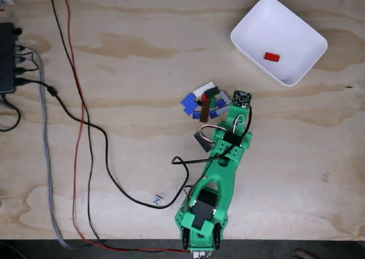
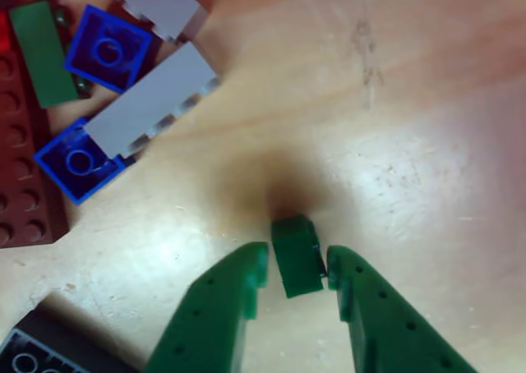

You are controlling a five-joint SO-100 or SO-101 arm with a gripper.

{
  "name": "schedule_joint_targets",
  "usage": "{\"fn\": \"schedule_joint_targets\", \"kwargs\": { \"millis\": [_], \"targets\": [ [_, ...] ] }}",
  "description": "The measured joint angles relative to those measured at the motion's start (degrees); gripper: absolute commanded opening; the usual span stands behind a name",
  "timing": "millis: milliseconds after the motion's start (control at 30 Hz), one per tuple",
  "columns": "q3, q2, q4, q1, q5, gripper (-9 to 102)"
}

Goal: Put all lego bricks in the bin.

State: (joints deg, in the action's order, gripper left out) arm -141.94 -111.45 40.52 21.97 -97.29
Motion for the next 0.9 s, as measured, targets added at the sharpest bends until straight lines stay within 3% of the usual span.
{"fn": "schedule_joint_targets", "kwargs": {
  "millis": [200,567,900],
  "targets": [
    [-1.9,-1.3,-1.8,0.0,0.0,0],
    [17.7,-25.4,12.2,4.0,25.0,0],
    [17.7,-7.9,-13.1,9.8,19.3,0]
  ]
}}
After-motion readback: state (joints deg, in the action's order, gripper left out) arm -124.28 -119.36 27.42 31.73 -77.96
